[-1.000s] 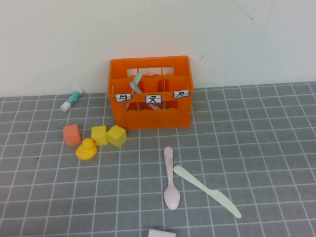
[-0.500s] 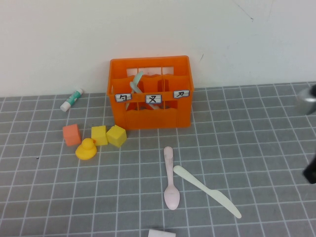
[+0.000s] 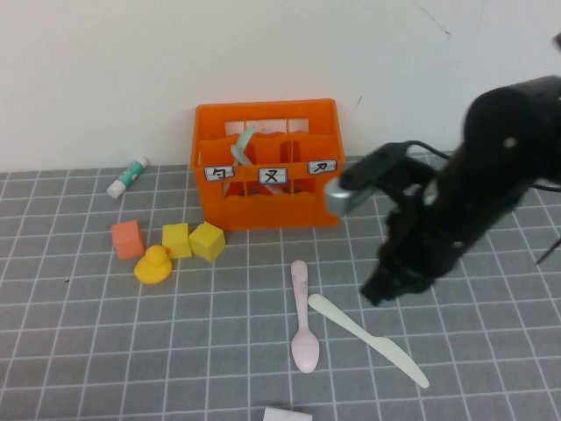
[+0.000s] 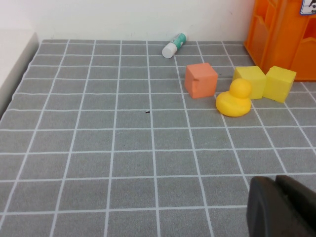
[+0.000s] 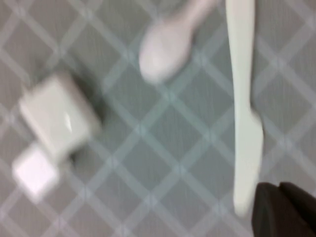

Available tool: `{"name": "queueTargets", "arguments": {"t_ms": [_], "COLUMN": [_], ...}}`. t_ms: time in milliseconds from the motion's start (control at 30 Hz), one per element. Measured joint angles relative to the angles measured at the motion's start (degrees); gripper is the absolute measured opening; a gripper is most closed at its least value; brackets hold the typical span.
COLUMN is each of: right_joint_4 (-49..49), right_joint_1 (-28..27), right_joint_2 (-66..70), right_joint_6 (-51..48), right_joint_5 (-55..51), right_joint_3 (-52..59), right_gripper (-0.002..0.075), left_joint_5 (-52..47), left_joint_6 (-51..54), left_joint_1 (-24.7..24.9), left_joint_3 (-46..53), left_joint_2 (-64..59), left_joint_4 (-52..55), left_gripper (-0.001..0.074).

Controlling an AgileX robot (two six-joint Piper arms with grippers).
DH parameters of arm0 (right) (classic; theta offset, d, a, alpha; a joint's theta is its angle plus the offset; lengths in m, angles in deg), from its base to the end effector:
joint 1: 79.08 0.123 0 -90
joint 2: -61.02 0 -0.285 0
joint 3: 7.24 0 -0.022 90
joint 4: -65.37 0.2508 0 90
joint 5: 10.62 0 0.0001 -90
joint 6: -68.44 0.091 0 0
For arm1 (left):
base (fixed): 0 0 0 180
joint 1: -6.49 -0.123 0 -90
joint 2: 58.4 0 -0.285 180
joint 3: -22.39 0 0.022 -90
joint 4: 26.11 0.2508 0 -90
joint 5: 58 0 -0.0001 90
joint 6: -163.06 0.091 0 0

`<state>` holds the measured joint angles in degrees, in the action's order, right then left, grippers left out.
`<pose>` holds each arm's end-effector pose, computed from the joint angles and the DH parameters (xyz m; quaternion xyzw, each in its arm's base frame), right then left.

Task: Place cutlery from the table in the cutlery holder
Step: Pick up the spoon

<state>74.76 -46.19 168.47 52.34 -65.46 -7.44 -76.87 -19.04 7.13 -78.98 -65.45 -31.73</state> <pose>0.2954 0.2055 0.2559 -0.3753 0.9109 0.0953 0.1428 0.0536 -0.0035 0.1760 -0.0371 0.7896 -0.0555 0.6100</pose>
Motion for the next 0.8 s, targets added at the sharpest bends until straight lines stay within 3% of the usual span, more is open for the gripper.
{"name": "queueTargets", "arguments": {"t_ms": [233, 567, 667, 800], "right_joint_4": [2.7, 2.7, 0.2, -6.2], "right_joint_1": [3.0, 4.6, 5.9, 8.5], "right_joint_2": [7.1, 18.9, 22.8, 27.4], "right_joint_6": [2.0, 9.4, 14.6, 24.9], "right_joint_5": [8.3, 1.1, -0.6, -1.6], "right_joint_3": [-3.1, -16.7, -21.9, -27.1], "right_gripper": [-0.0003, 0.0006, 0.0057, 0.0215], "left_joint_5": [0.0, 0.0, 0.0, 0.0], "left_joint_6": [0.0, 0.0, 0.0, 0.0], "left_joint_1": [0.0, 0.0, 0.0, 0.0], "left_joint_3": [0.0, 0.0, 0.0, 0.0], "left_joint_2": [0.0, 0.0, 0.0, 0.0], "left_joint_4": [0.0, 0.0, 0.0, 0.0], "left_gripper": [-0.0001, -0.0001, -0.0001, -0.0001]}}
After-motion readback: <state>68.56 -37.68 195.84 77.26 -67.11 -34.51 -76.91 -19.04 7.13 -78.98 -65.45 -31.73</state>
